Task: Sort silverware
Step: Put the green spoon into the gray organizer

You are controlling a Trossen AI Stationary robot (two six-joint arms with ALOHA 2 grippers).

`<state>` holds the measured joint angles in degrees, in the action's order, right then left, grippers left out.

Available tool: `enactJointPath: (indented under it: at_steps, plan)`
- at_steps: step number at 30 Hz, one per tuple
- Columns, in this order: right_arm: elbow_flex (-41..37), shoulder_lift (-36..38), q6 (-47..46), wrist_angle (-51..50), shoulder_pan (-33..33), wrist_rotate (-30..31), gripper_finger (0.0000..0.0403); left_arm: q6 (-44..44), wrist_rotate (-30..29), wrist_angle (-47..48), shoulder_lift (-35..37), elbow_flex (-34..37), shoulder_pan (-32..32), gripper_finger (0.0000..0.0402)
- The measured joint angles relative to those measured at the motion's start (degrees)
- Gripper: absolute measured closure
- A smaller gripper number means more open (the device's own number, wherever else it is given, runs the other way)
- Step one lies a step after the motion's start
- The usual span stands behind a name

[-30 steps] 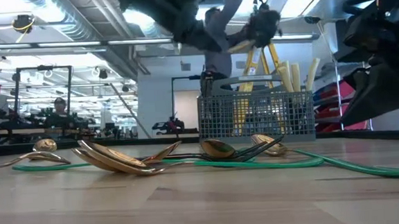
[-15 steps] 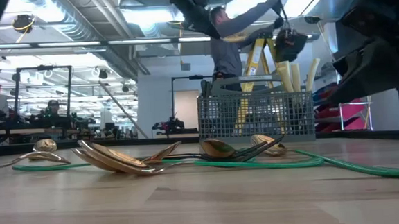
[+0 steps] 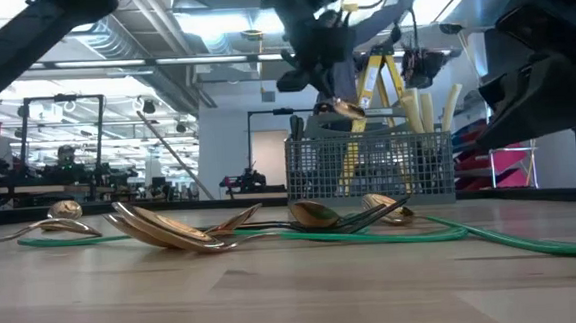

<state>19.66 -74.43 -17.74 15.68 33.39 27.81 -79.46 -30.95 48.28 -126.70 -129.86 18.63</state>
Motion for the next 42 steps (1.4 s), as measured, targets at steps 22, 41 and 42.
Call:
enactJointPath:
  at_steps: [22,41,42]
  plan:
    - [0.0,0.0,15.6,0.9,-2.2,-0.4,0.0403,-23.1,-4.6,-1.7,-6.0,0.8,2.8,0.0401]
    - [0.0,0.0,18.1,-1.3,-7.6,-6.9,0.0403,-18.5,-0.7,-10.6,-6.0,2.1,2.8,0.0281]
    - [0.0,0.0,18.0,-1.3,-7.6,-6.9,0.0403,-16.6,-1.0,-10.5,-6.0,2.1,2.9,0.0275]
